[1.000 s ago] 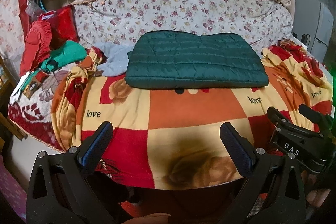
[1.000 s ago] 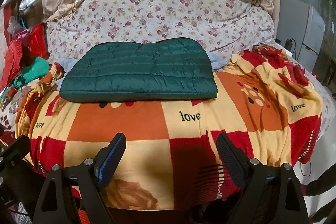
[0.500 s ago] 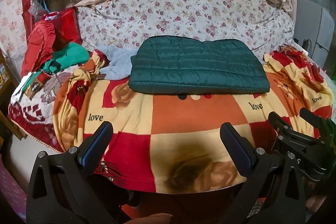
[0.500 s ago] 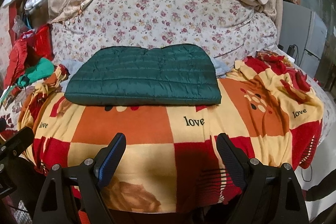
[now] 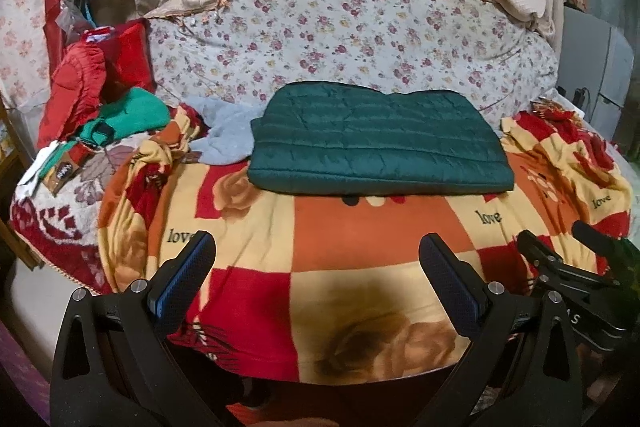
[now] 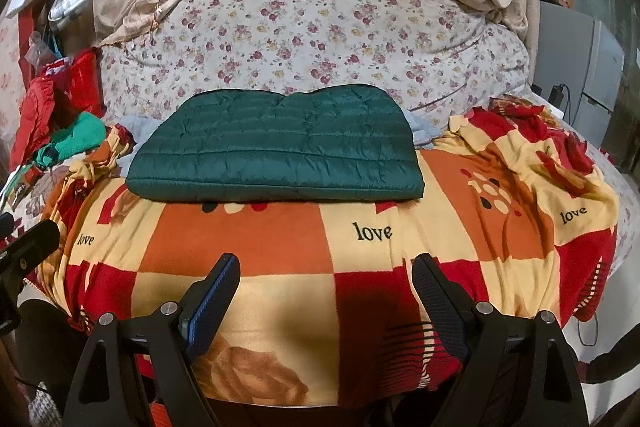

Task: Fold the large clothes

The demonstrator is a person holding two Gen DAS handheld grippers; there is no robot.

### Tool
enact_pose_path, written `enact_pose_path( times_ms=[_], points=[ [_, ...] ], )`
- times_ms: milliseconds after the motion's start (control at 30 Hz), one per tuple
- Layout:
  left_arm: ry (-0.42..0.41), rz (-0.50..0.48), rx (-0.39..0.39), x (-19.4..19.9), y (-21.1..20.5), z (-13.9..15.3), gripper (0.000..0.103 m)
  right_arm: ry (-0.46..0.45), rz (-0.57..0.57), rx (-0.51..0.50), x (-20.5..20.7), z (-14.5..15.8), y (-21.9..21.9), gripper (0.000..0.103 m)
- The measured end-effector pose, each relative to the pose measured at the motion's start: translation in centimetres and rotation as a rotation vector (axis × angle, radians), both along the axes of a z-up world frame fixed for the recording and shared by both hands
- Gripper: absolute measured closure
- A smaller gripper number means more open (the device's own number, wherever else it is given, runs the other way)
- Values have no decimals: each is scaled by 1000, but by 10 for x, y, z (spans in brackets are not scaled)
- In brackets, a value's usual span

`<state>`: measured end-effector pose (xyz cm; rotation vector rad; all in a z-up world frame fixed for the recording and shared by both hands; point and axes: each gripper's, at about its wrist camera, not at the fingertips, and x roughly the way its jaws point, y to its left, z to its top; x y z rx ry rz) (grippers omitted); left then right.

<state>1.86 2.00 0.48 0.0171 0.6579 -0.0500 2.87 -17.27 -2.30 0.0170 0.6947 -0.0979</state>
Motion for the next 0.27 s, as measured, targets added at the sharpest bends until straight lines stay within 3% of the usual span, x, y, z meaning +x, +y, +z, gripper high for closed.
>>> enact_pose_path(
  times_ms=[267],
  points=[
    [-6, -5, 12, -2, -3, 1, 1, 5, 5, 0, 0, -2, 3, 17]
  ],
)
